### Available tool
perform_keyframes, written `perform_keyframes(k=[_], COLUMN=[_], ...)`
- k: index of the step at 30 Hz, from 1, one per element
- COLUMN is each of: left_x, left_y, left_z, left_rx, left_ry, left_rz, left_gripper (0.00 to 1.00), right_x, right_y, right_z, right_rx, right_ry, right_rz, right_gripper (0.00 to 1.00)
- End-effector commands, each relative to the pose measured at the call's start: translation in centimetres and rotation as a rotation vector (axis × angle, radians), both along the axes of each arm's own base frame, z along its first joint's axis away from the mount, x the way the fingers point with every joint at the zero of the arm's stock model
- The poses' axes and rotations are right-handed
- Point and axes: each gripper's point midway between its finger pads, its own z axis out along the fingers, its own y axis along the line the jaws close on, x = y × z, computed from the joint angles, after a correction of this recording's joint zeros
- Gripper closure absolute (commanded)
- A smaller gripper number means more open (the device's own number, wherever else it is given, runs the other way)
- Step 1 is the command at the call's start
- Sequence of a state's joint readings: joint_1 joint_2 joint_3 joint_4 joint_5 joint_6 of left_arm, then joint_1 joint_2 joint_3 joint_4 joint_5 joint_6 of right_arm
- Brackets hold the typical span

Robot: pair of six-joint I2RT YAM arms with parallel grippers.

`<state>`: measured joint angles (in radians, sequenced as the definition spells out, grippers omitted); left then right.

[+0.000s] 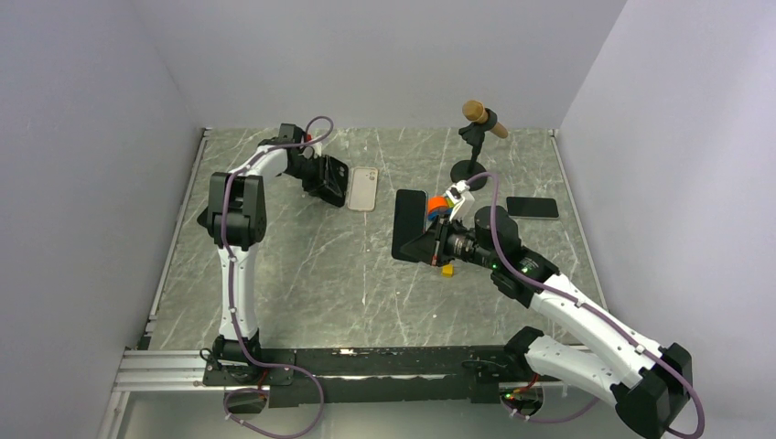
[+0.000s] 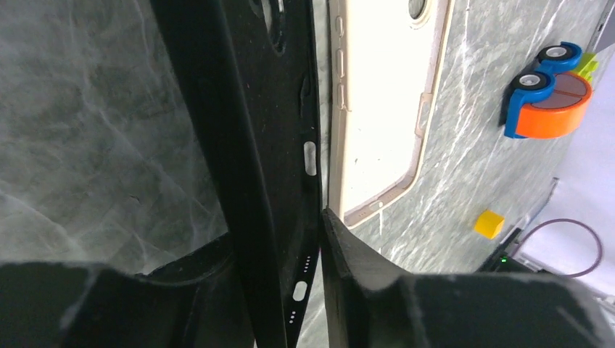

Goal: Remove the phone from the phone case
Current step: Place the phone case at the center of the board.

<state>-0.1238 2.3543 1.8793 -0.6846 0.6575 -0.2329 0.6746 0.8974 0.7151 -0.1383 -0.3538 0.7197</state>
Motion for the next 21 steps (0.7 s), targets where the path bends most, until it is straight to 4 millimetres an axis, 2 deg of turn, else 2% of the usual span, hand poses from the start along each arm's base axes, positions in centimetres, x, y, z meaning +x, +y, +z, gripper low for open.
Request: perform_keyframes(k=[1,3,4,10,13,15,17,19,21], left_x=[0.4,0.3,0.2,0.3,-0.1,-0.5,-0.9,-1.4,-2.0], left_y=[-0.3,0.3,0.6,2.9,3.9,4.7,5.5,5.5,4.7], left_z=[1.7,2.1,2.2,4.3,5.6,6.4,7.8,10.8,13.4], left_rx=[-0.005,0.027,0.05,0.178,0.23,0.271,0.301,0.311,0.332], left_ry=[-0.05,-0.068,-0.077,-0.14,-0.155,-0.162,-0.195,-0.282,-0.373], left_rz=[0.009,0.019,0.026,0.093,0.127,0.152,0.17,0.166,0.138], left_gripper=[0.54,0.32,0.25,0.03,0.01,0.01,0.01,0.01,0.01], right_x=[0.2,0.2,0.3,1.8,2.9,4.1,5.6,6.8,7.3], right_y=[0.8,0.5,0.4,-0.9,-2.2,-3.8,-6.4,-10.0,-13.1], right_z=[3.5,3.0,2.9,2.1,1.3,0.1,-1.6,-3.9,-5.8], right_rx=[0.111,0.092,0.087,0.085,0.069,0.021,-0.042,-0.096,-0.137], right_ry=[-0.103,-0.087,-0.084,-0.049,-0.015,0.041,0.122,0.221,0.276], right_rz=[0.025,0.014,0.003,-0.138,-0.237,-0.355,-0.535,-0.764,-0.921], right_gripper=[1.0,1.0,1.0,1.0,1.0,1.0,1.0,1.0,1.0])
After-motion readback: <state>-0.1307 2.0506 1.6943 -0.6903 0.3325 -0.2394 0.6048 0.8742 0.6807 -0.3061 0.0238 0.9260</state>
